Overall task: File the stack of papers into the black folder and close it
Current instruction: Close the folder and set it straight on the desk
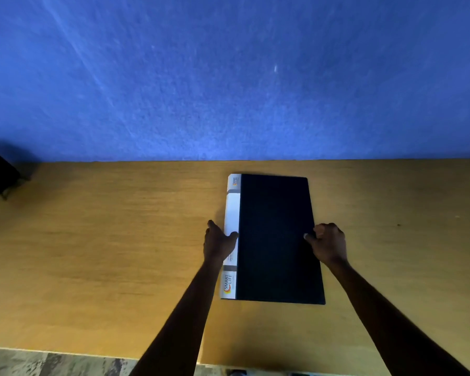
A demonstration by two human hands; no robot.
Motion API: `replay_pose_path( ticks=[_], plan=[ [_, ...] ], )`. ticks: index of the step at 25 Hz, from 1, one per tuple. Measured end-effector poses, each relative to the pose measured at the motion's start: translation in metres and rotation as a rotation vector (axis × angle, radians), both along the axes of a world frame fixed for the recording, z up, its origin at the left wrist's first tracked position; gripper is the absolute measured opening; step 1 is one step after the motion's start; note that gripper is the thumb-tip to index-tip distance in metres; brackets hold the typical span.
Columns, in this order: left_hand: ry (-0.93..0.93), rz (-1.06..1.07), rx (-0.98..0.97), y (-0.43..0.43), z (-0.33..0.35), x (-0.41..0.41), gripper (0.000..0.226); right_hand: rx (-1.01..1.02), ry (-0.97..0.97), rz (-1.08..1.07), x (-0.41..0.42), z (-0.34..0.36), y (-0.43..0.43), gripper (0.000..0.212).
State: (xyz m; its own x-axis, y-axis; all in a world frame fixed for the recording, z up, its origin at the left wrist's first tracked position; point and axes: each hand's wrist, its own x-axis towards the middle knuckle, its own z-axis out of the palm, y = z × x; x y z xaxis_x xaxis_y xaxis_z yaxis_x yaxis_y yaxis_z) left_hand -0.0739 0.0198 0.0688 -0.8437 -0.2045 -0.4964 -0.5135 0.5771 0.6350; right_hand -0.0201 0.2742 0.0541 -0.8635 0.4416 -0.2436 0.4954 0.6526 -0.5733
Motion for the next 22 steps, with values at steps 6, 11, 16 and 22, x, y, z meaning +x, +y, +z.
replay_pose_path(
  ticks=[6, 11, 16, 22],
  plan=[
    [-0.029, -0.097, -0.119, 0.010, -0.003, -0.009, 0.073, 0.176, -0.085, 0.129, 0.007, -0.006, -0.018, 0.046],
    [-0.025, -0.075, -0.124, 0.008, -0.011, -0.016, 0.064, 0.259, -0.121, 0.191, 0.007, -0.006, -0.019, 0.040],
    [0.009, 0.001, 0.032, -0.001, -0.019, -0.021, 0.055, 0.260, -0.126, 0.187, 0.007, -0.007, -0.019, 0.039],
    [-0.028, 0.218, 0.443, -0.003, -0.020, -0.013, 0.039, 0.193, -0.097, 0.125, 0.009, -0.012, -0.018, 0.055]
  ],
)
